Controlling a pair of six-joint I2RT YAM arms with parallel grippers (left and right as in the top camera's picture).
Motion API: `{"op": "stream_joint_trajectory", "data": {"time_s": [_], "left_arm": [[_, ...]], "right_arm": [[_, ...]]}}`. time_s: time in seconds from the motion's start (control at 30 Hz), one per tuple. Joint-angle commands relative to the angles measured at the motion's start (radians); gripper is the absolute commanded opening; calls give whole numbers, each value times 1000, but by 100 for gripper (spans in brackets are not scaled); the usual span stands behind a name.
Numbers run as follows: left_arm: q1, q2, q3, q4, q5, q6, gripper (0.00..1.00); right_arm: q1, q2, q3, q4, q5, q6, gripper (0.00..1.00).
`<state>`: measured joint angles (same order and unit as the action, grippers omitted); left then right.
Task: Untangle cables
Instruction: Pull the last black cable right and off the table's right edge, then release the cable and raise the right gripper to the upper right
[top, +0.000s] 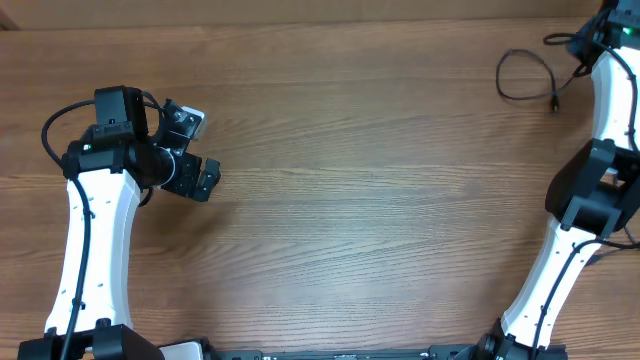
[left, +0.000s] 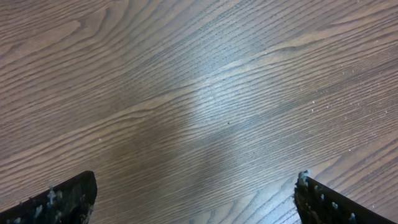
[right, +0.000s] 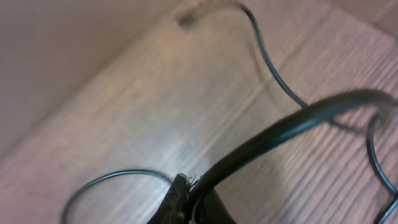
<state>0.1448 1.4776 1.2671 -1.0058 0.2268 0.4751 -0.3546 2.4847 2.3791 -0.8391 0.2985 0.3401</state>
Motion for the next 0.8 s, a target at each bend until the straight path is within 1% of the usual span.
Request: {"op": "stream_joint_trajectory", "data": {"time_s": [0.0,0.03,0.07,0.1,0.13,0.23,0.43,0.63,0.77], "left_arm": [[5,6,11,0,2,16,100],[5,6,11,1,2,16,100],[5,6,11,1,2,16,100],[5,6,11,1,2,16,100],[5,6,11,1,2,16,100],[5,6,11,1,2,16,100],[5,6,11,1,2,16,100],[5,6,11,1,2,16,100],[5,6,11,0,2,16,100]], "right_arm": [[-15,-14,11,-12,14,2,29],[-16,-14,11,-21,14,2,57],[-16,-14,11,-32,13,2,78],[-16,-14,11,-41,7,-3,92],[-16,-14,11,-51,-11,-19,100],[-16,-16,11,-77,-87,-71,100],[-16,-58,12,-145,-143,-76,100],[-16,-169,12,-190,-147,-76,100],[-16,-289,12,-228,-236,-76,100]]}}
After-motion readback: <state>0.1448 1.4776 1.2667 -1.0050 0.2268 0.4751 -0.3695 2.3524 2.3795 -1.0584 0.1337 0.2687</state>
